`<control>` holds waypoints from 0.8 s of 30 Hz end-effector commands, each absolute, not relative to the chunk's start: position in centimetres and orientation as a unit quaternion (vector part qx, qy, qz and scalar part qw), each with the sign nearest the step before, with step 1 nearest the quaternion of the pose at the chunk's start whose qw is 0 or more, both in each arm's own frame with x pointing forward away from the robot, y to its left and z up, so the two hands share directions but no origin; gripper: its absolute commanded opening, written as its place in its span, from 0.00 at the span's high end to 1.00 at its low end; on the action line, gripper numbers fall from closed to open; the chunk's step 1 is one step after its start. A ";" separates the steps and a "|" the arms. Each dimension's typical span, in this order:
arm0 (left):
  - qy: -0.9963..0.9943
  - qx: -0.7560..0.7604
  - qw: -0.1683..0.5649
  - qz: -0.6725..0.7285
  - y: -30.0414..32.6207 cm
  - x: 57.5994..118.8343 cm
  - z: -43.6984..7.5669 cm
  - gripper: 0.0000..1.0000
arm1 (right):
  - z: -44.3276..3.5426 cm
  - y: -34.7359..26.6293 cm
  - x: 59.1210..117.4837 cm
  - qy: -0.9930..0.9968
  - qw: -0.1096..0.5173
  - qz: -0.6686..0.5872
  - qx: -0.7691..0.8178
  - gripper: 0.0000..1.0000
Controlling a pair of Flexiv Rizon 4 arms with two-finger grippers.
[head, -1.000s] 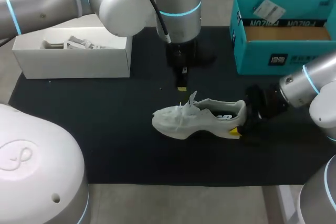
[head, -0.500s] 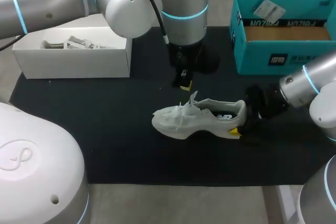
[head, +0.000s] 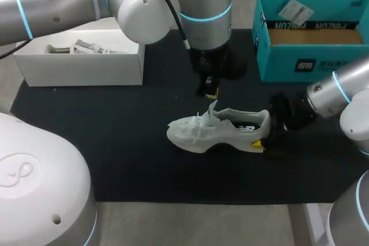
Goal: Take the shoe out of the shoebox, open the shoe tongue, remove and reinsert the insole, then place the shoe into the shoebox
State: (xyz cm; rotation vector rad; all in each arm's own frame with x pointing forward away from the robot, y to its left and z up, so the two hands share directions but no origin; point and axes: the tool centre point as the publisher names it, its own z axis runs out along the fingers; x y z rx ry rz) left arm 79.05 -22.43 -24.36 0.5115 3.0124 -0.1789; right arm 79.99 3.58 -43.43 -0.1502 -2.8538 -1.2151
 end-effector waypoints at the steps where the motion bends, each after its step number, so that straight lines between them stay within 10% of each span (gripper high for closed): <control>1: 0.984 0.161 0.041 -0.061 -24.0 79.0 -24.9 1.00 | -44.0 3.8 80.1 -0.919 0.018 -0.391 -0.049 1.00; 24: 0.987 0.134 0.038 -0.086 -26.5 78.8 -26.8 1.00 | -44.0 3.8 80.1 -0.919 0.018 -0.391 -0.049 1.00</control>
